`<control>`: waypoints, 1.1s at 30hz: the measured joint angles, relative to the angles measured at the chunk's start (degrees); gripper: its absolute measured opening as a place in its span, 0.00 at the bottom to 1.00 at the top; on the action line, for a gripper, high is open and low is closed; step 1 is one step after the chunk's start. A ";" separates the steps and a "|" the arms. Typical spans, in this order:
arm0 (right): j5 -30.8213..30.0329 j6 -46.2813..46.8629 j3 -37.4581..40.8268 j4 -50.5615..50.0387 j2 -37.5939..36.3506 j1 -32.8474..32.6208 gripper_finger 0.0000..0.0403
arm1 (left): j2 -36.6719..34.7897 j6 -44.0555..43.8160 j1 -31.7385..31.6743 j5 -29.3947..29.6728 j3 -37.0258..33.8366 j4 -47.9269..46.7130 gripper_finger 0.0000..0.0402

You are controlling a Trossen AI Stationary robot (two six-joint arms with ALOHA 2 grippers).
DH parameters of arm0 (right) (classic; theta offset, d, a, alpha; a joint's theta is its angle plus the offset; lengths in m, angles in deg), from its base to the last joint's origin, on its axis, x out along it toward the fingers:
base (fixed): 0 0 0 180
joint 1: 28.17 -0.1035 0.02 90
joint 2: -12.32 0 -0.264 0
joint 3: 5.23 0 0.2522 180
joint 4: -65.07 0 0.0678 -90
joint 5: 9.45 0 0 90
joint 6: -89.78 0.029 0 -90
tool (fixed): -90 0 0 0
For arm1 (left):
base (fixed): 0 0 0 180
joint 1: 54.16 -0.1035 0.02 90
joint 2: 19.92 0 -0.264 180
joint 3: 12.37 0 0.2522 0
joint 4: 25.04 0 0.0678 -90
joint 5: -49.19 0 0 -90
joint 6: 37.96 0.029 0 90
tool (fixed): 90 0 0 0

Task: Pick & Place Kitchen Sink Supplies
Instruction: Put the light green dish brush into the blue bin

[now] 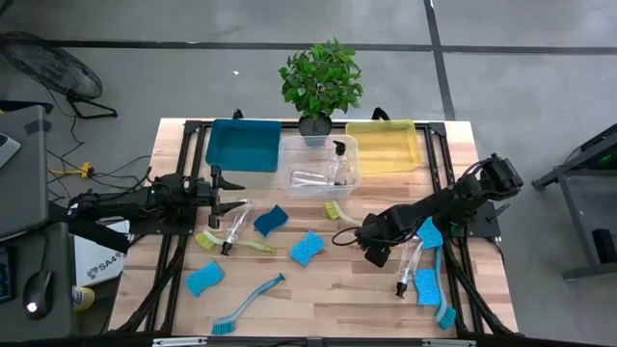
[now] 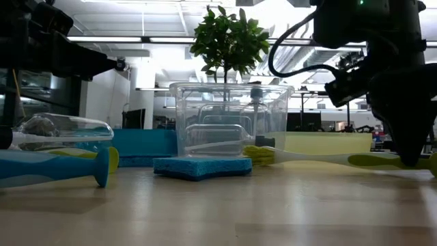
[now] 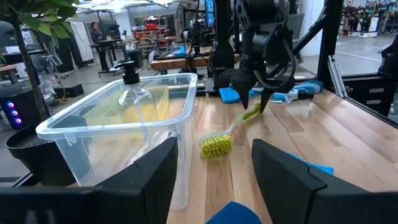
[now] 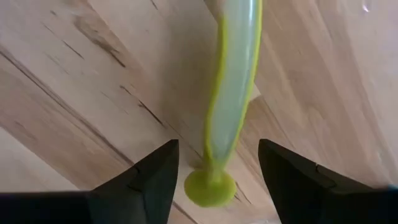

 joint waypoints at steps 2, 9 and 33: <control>0.18 0.00 0.42 0.76 0.00 0.00 0.51 | 0.00 0.00 0.00 0.00 0.00 -0.01 0.50; 0.29 -0.02 0.55 1.23 0.00 0.00 0.43 | 0.00 0.01 0.02 0.00 0.00 0.01 0.50; -1.61 -0.48 0.57 3.39 0.04 -0.77 0.13 | 0.00 0.00 0.01 0.00 0.00 0.01 0.50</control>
